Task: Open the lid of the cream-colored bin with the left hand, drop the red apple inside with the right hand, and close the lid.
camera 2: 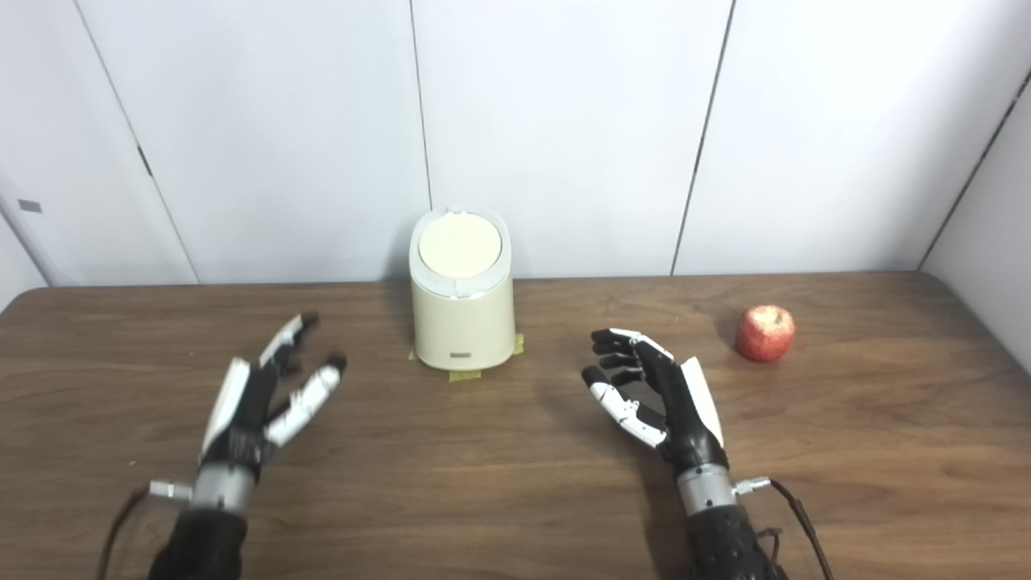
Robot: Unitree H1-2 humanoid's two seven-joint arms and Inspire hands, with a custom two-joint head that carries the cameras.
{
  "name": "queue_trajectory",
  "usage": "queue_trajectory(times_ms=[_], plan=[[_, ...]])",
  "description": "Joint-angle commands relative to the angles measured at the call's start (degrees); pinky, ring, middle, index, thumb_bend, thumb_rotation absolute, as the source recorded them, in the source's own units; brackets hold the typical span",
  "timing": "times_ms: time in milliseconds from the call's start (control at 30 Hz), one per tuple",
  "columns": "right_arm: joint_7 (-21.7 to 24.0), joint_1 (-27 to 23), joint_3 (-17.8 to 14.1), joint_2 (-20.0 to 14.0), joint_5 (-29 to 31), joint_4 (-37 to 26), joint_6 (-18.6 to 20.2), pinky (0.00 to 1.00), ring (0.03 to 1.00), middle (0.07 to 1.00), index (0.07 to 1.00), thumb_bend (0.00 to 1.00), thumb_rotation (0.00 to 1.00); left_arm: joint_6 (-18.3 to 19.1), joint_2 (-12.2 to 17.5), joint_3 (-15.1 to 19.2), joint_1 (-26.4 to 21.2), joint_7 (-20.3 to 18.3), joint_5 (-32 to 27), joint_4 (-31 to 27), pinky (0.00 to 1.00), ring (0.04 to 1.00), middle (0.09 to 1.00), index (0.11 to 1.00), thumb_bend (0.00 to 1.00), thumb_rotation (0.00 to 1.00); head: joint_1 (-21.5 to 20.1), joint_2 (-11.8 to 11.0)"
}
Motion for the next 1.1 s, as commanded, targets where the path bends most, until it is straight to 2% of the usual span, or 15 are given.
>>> queue_trajectory(times_ms=[0,133,200,267,400,533,633,767,1067], plan=[[-0.76,-0.29,0.40,0.37,-0.36,1.30,-2.93,0.58,0.671,0.699,0.703,0.23,0.54,2.42,-0.13,-0.82,-5.35,-0.66,1.84,-2.63,0.91,0.987,0.997,0.988,0.71,0.75,0.10,-0.24],[-0.53,-0.23,0.40,0.11,0.28,1.81,-3.95,0.59,0.683,0.707,0.708,0.24,0.49,8.90,-0.45,-2.21,-11.49,-1.70,4.58,-3.03,0.90,0.989,1.000,1.000,0.64,0.74,0.06,-0.38],[-0.67,-0.15,0.59,-0.07,-0.37,1.50,-4.20,0.58,0.678,0.704,0.706,0.23,0.49,11.10,-0.53,-2.47,-14.05,-2.09,5.16,-3.10,0.91,0.998,1.000,1.000,0.63,0.70,-0.22,-0.03],[-0.90,-0.08,0.81,-0.12,-1.59,0.73,-3.39,0.58,0.670,0.698,0.701,0.22,0.49,12.80,-0.48,-2.68,-17.18,-2.15,5.91,-2.36,0.94,1.000,1.000,1.000,0.66,0.66,-0.19,0.07],[-0.53,0.03,0.93,-0.10,-1.89,-0.09,-2.77,0.56,0.660,0.692,0.696,0.22,0.50,12.95,-0.13,-3.23,-24.08,-1.22,7.20,1.85,0.99,1.000,1.000,1.000,0.80,0.60,0.09,0.08],[0.25,0.47,0.81,0.12,-0.90,-1.01,-2.19,0.56,0.663,0.695,0.698,0.23,0.50,14.06,-0.58,-3.80,-28.09,-2.25,9.59,4.13,1.00,1.000,1.000,1.000,0.86,0.61,0.14,0.10],[0.47,0.68,0.79,0.23,-0.73,-1.46,-1.72,0.57,0.665,0.697,0.699,0.23,0.48,14.13,-1.83,-3.01,-30.38,-4.89,11.33,5.97,1.00,1.000,1.000,1.000,0.83,0.65,-0.02,0.09],[0.57,0.80,0.93,0.20,-1.26,-1.86,-1.23,0.57,0.667,0.700,0.701,0.22,0.48,14.12,-2.79,-2.81,-32.91,-6.48,14.32,10.30,1.00,1.000,1.000,1.000,0.82,0.69,-0.21,0.08],[0.17,1.03,1.02,0.49,-1.85,-2.07,-1.64,0.57,0.668,0.701,0.698,0.20,0.43,14.13,-4.30,-3.29,-37.80,-4.99,19.92,23.59,1.00,1.000,1.000,1.000,0.78,0.67,-0.58,-0.09]])
